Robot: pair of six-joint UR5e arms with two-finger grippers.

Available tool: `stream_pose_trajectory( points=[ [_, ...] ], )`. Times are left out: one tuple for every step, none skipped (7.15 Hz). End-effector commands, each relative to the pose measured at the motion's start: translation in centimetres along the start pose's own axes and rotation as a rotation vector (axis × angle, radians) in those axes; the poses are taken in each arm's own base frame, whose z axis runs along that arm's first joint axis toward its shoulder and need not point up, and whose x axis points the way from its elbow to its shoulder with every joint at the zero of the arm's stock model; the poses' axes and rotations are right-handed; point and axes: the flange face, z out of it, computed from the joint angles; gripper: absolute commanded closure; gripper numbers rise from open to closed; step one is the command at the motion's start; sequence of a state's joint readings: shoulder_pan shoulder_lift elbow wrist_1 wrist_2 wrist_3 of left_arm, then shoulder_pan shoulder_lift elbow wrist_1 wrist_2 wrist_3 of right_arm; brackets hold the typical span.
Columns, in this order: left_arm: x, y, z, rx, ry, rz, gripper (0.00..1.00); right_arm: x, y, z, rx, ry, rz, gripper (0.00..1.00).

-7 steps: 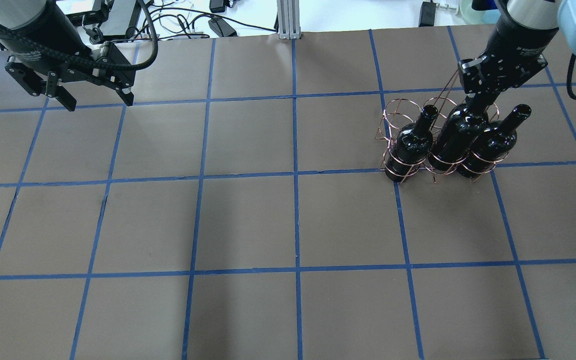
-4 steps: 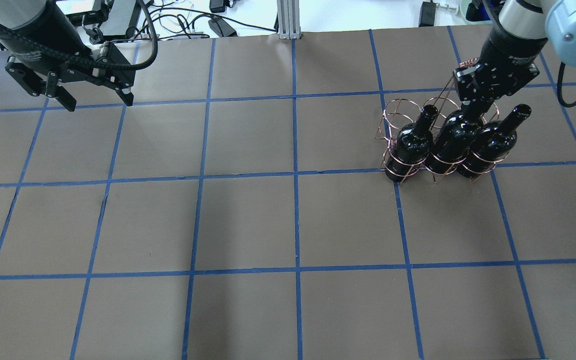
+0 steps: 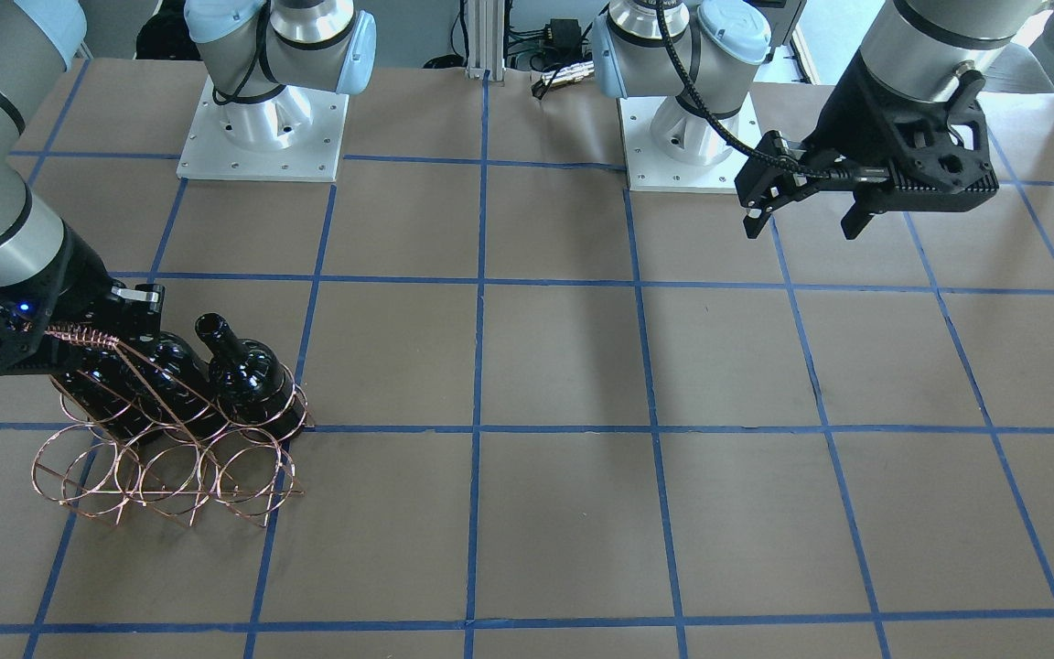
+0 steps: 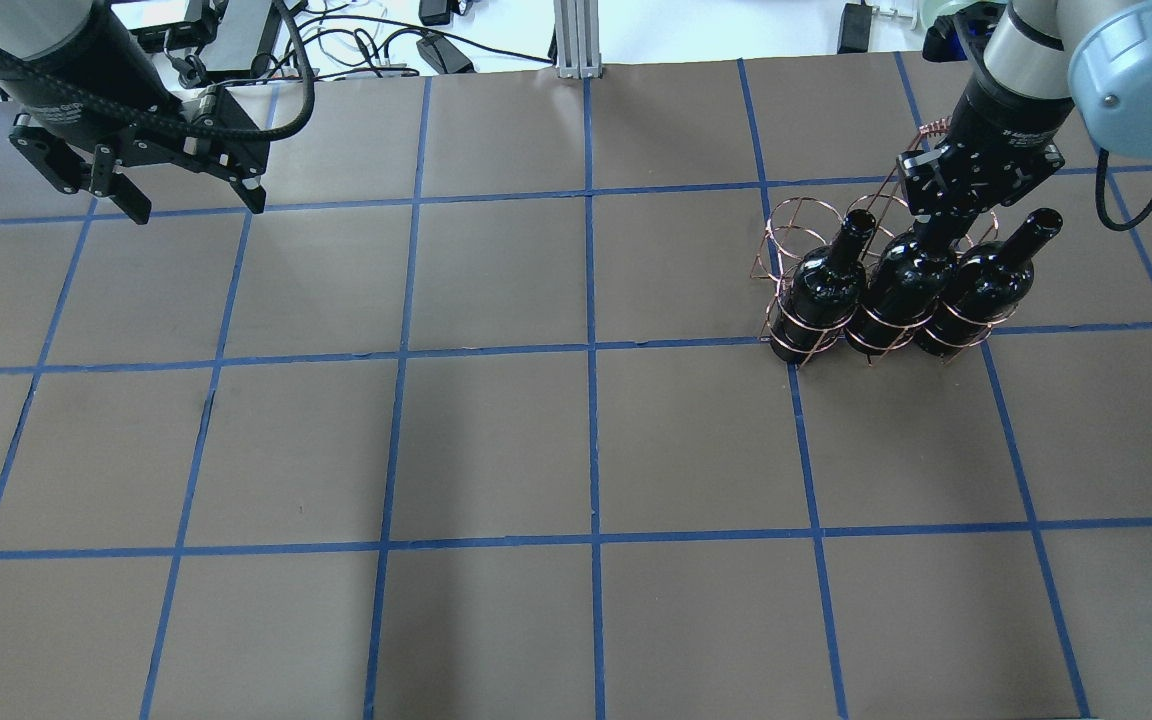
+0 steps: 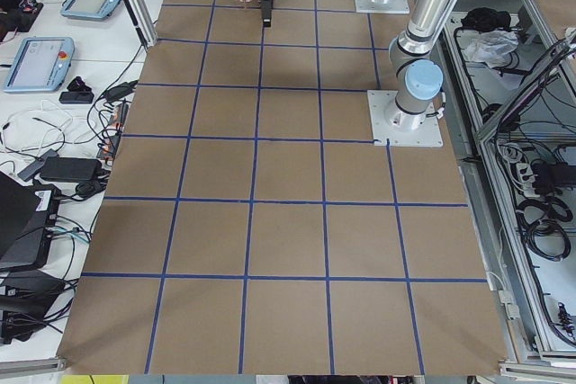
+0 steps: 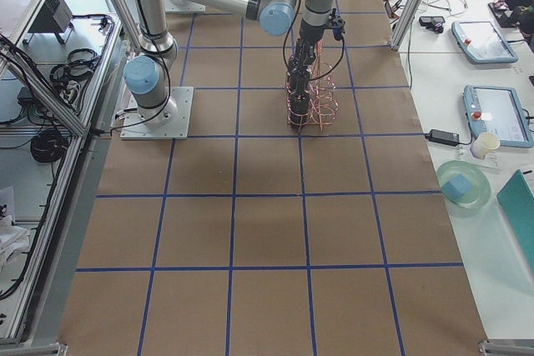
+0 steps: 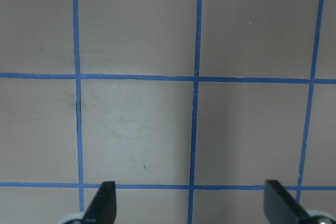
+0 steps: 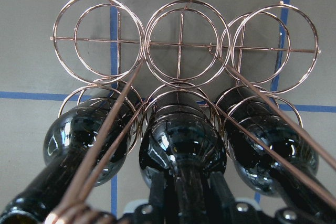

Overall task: Place wine into wine basket
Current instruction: 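Tilt and lower the bottle into the rack's empty slot with the right gripper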

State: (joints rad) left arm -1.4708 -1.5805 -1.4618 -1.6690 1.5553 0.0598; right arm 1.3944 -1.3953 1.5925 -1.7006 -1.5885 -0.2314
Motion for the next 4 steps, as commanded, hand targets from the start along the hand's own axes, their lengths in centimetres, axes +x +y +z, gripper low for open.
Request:
stream_pose_trajectory(
  points=[
    [0.0, 0.0, 0.1, -0.001, 0.001, 0.0, 0.0, 0.0, -0.1, 0.3, -0.004, -0.002, 0.015, 0.33],
    [0.0, 0.0, 0.1, -0.003, 0.002, 0.0, 0.0, 0.0, -0.1, 0.2, -0.001, -0.003, 0.023, 0.12],
    [0.0, -0.1, 0.1, -0.003, 0.002, 0.0, 0.0, 0.0, -0.2, -1.0, 0.031, 0.007, 0.045, 0.0],
    [-0.1, -0.1, 0.1, -0.003, 0.002, -0.001, 0.0, -0.4, -0.1, -2.9, 0.054, 0.012, 0.042, 0.0]
  ],
)
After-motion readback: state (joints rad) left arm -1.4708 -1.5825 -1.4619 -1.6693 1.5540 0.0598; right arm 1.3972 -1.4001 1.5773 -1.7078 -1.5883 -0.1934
